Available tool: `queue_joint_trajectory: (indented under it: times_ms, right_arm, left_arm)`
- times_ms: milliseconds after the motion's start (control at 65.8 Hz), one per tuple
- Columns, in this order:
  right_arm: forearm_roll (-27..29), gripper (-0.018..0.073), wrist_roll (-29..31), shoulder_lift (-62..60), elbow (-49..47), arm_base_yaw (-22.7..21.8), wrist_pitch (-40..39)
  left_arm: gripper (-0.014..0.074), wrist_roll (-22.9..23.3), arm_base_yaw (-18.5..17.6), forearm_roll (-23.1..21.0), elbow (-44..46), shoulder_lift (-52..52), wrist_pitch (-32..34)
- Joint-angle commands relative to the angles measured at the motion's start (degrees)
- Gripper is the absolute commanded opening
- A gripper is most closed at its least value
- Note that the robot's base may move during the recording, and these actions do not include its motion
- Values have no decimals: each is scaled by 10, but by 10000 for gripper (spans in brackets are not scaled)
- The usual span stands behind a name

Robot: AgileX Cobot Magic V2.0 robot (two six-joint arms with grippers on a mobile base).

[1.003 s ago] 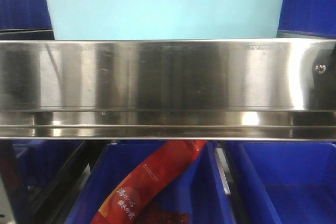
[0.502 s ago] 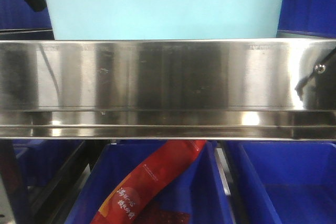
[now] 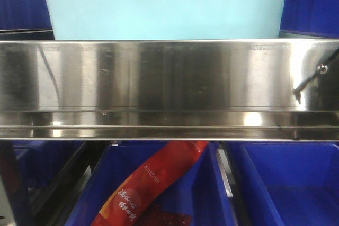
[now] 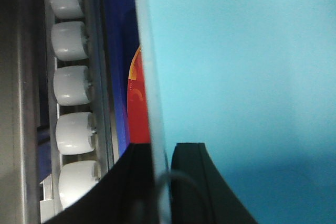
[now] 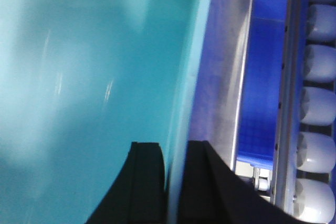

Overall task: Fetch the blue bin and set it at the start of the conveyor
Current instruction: 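Grip the light-blue bin's side walls with both grippers, then lift the light-blue bin off the shelf with both grippers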

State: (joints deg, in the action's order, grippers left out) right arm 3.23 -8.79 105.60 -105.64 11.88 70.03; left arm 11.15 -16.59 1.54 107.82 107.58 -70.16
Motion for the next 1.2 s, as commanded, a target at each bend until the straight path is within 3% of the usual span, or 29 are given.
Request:
queue_joint_trajectory:
  times_ms: [0,289,517,760,1049,1185]
  right_arm:
    - [5,-151,8,-4,-6,2,-8]
    - [-45,-151,7,-62,-4,21,-1]
    - [-47,-151,3,-144,59,50,-1]
    - [-46,-151,3,-238,156,61,-24]
    - [-46,-151,3,-251,160,61,-61]
    - [-46,-151,3,-252,157,61,-86]
  left_arm:
    - [-111,-1,-1,-8,3,-4,5]
    - [-111,-1,-10,-6,3,-65,6]
    - [-111,-1,-28,13,-6,-128,2]
    - [-111,3,-65,21,-102,-199,2]
    - [-111,15,-73,21,-137,-243,2]
    - [-111,15,-73,4,-137,-256,43]
